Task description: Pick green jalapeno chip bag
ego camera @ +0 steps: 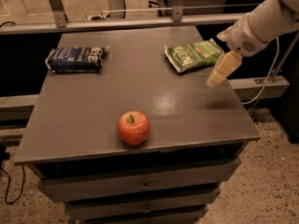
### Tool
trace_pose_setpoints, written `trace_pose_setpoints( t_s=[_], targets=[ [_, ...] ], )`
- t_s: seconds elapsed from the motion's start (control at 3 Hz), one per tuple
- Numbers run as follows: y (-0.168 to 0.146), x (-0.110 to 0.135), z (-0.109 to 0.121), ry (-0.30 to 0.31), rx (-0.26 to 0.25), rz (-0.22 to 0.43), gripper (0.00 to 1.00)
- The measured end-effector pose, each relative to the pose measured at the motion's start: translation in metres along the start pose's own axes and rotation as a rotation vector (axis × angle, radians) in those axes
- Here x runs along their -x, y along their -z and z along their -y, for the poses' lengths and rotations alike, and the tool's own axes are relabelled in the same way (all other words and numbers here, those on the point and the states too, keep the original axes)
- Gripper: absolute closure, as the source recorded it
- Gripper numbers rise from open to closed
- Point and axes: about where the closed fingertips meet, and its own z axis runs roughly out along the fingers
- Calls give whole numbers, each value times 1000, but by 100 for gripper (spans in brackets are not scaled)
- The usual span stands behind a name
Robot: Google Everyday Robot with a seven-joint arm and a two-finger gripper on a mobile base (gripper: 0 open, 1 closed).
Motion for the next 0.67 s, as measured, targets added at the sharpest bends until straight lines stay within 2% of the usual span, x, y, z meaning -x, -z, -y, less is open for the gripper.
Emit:
trace_pose_setpoints(
  t_s=[0.33, 0.67],
  targets=[
    [-41, 4, 41, -80, -9, 99, 0],
    [-71, 5, 73, -147, -30, 161, 0]
  ],
)
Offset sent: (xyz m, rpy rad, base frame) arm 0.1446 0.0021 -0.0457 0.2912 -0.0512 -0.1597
